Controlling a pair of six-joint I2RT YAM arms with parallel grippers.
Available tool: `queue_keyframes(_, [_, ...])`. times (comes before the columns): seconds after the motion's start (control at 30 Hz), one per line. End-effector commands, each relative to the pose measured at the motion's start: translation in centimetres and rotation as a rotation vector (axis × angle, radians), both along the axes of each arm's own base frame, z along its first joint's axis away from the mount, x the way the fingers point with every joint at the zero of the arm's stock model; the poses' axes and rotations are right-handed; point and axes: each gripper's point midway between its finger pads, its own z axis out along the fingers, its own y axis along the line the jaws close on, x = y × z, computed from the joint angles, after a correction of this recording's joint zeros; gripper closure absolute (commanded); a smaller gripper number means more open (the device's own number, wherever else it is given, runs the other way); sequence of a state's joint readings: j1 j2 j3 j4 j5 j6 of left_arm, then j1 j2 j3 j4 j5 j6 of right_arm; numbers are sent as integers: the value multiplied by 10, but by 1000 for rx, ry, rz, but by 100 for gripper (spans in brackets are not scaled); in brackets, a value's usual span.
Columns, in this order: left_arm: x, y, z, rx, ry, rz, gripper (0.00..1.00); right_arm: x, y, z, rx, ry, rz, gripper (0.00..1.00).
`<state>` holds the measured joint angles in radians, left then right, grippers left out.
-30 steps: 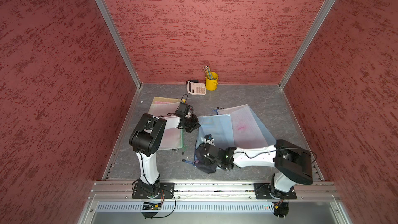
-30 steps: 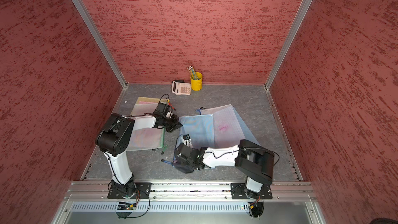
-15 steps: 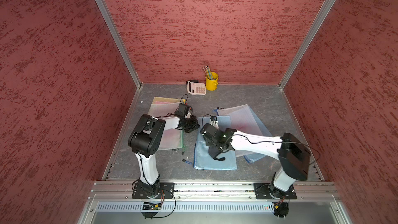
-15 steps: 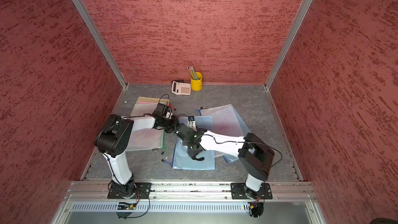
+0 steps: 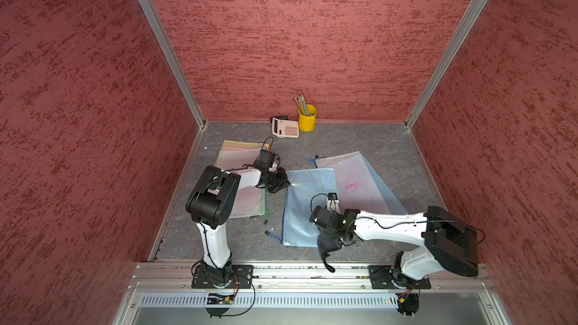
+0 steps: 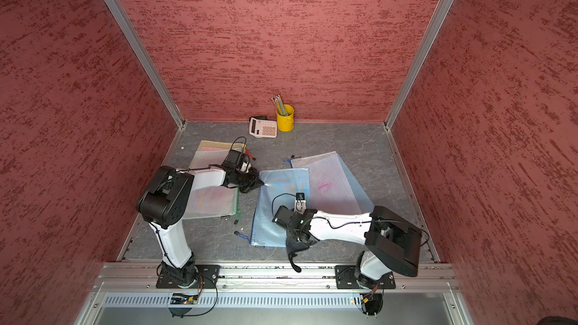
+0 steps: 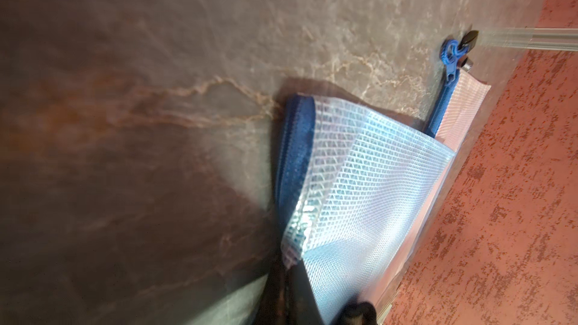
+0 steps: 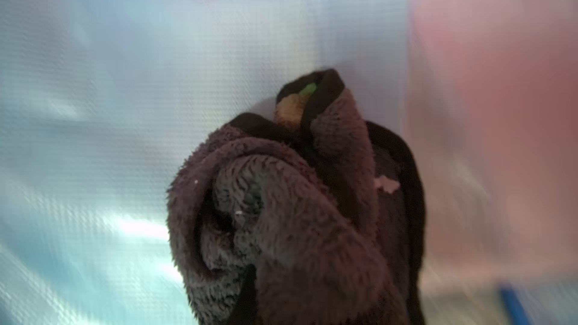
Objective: Wipe the document bag
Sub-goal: Wipe the dirt from the document bag.
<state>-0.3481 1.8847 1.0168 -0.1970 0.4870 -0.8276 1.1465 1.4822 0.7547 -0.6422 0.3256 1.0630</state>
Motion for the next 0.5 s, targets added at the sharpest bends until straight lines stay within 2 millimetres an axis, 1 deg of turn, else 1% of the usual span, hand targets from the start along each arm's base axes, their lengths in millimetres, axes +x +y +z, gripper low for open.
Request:
queue_keyframes(0.0, [-10, 11, -13, 97, 47, -20, 100, -21, -56, 17, -249, 77, -75, 100])
queue_keyframes(0.03, [-11, 10, -12, 99, 47, -24, 100, -3, -51, 31, -251, 30, -63, 100])
queue_keyframes(0.07, [-11, 10, -11, 103, 48, -30, 100, 23, -37, 49, -215, -26, -53, 100])
queue_keyframes(0.13, [-13, 7, -9, 117, 43, -48, 100, 78, -4, 81, -106, -140, -18, 100])
queue_keyframes(0.2, [-16, 5, -8, 138, 37, -73, 100, 137, 35, 111, 43, -266, 21, 100])
queue_keyframes(0.27, [-18, 3, -8, 154, 34, -88, 100, 180, 68, 126, 156, -344, 72, 100])
queue_keyframes(0.3, [-19, 0, -7, 157, 30, -96, 100, 200, 82, 126, 195, -371, 96, 100])
queue_keyframes(0.33, [-19, -2, -9, 159, 32, -100, 100, 215, 92, 121, 217, -378, 111, 100])
queue_keyframes(0.37, [-19, -4, -10, 163, 34, -104, 100, 230, 101, 112, 226, -375, 124, 100])
queue_keyframes(0.4, [-19, -7, -10, 162, 38, -108, 100, 240, 105, 100, 225, -360, 128, 100])
queue_keyframes(0.47, [-18, -12, -8, 159, 32, -108, 100, 249, 110, 73, 217, -326, 149, 100])
